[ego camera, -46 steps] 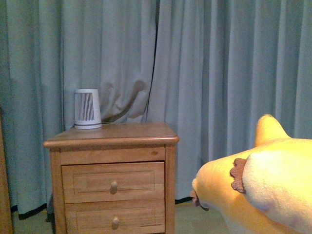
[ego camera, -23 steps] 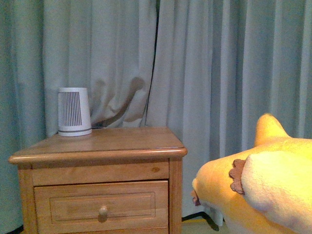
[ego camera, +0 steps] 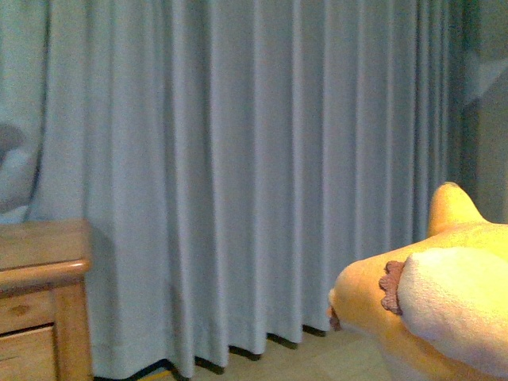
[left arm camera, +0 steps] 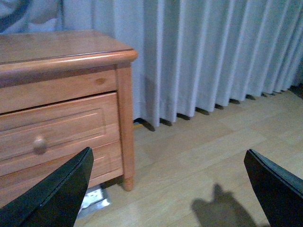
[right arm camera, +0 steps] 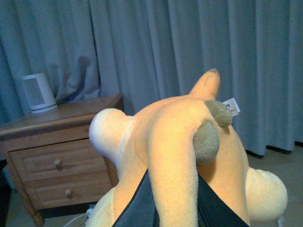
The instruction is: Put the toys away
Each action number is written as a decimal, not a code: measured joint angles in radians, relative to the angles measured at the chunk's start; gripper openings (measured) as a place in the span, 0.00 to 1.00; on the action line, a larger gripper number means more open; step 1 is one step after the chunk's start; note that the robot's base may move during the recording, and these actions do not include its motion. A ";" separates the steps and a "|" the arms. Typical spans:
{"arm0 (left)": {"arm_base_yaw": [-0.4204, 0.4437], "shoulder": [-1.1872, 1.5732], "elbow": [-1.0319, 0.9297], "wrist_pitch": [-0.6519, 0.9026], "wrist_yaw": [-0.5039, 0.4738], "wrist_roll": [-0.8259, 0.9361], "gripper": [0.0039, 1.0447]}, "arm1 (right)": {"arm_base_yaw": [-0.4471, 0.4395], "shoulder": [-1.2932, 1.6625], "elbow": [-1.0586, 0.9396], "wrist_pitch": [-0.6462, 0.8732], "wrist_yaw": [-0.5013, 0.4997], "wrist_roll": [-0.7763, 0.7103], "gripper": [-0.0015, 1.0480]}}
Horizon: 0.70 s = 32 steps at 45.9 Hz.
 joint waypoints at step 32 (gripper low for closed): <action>0.000 0.000 0.000 0.000 0.000 0.000 0.94 | 0.000 0.000 -0.002 0.000 0.002 0.000 0.07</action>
